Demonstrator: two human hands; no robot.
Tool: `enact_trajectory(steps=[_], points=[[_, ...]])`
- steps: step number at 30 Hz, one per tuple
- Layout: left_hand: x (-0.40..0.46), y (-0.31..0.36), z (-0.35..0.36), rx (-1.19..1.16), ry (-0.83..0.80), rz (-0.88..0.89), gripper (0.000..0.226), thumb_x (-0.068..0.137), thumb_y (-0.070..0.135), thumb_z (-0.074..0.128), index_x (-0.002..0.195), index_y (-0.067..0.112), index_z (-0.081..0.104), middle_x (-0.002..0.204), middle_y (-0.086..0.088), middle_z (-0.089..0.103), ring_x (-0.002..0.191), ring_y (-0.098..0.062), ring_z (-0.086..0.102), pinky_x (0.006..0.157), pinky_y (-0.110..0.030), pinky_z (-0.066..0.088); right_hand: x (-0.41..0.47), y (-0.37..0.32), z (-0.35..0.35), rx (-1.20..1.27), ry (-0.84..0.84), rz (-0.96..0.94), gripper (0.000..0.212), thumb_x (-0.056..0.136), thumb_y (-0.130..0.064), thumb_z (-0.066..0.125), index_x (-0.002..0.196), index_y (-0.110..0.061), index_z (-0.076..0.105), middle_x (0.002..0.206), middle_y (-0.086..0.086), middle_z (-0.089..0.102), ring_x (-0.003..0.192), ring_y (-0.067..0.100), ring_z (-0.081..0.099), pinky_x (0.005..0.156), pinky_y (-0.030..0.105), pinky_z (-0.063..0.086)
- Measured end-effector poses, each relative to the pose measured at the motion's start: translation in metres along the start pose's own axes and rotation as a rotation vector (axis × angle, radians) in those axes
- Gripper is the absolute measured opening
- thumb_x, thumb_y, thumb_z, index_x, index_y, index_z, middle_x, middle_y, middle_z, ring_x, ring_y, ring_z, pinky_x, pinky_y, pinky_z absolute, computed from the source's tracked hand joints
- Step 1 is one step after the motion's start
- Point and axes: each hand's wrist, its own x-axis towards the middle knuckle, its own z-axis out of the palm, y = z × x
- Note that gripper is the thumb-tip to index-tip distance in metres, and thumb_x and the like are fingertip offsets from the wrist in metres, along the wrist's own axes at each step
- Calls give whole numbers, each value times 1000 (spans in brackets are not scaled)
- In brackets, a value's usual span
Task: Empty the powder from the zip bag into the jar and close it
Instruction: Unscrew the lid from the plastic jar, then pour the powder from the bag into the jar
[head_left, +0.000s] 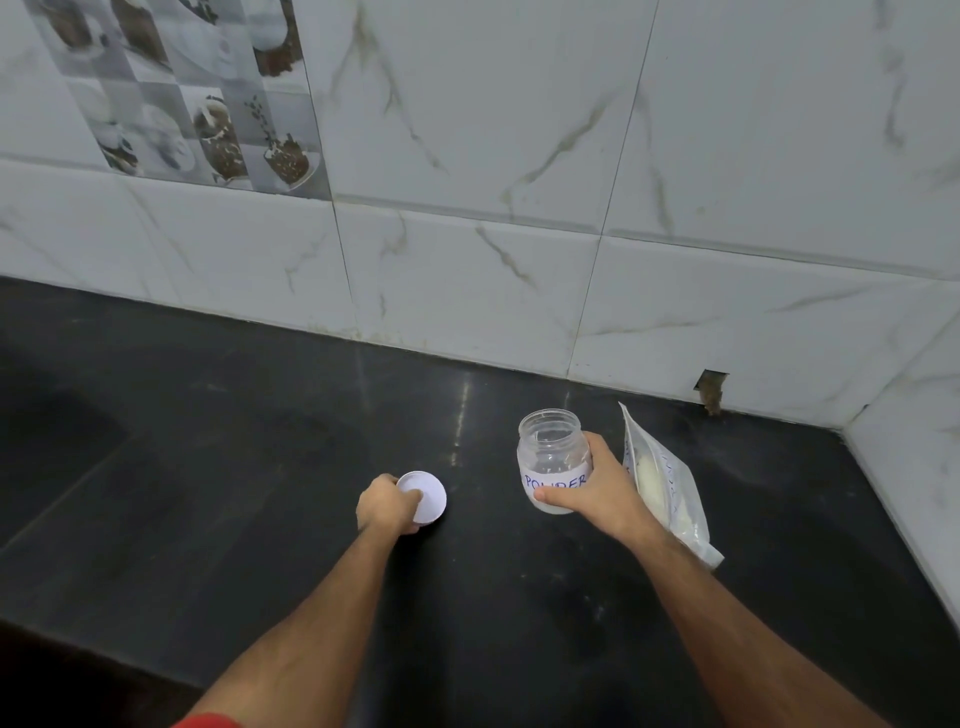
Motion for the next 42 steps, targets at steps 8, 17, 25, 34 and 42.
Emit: enact_trajectory(steps=[8, 17, 25, 34, 42], points=[[-11, 9, 8, 607, 233, 244, 44, 90, 40, 61, 129, 20, 56, 127, -7, 57, 117, -28, 53, 83, -37, 47, -2, 6, 6, 20, -6, 17, 86, 61, -32, 93, 128, -32, 38, 112, -17, 54, 91, 1, 57, 69, 7, 44], [-39, 46, 47, 147, -316, 569, 40, 80, 22, 64, 120, 25, 69, 111, 12, 75, 103, -4, 69, 98, -31, 53, 0, 12, 26, 104, -60, 21, 88, 57, -22, 94, 126, -28, 40, 112, -19, 60, 101, -4, 60, 73, 5, 45], [-33, 23, 42, 159, -333, 522, 51, 73, 20, 57, 122, 27, 66, 110, 16, 74, 103, -2, 68, 96, -36, 55, 3, 25, 48, 55, -212, 30, 91, 60, -19, 91, 132, -28, 36, 118, -15, 60, 108, 2, 59, 79, 10, 44], [-39, 20, 41, 172, -299, 509, 52, 81, 11, 59, 131, 24, 60, 123, 10, 70, 113, -7, 65, 103, -35, 50, 4, 28, 50, -15, -210, 50, 91, 63, -14, 89, 131, -37, 33, 124, -14, 57, 118, 8, 55, 80, 5, 40], [-52, 34, 30, 98, -65, 452, 43, 91, 9, 53, 133, 18, 60, 125, 7, 68, 115, -9, 63, 90, -11, 39, 6, 14, 33, -206, -190, 58, 101, 74, -13, 79, 156, -11, 20, 160, 7, 31, 146, 23, 33, 116, 32, 30]])
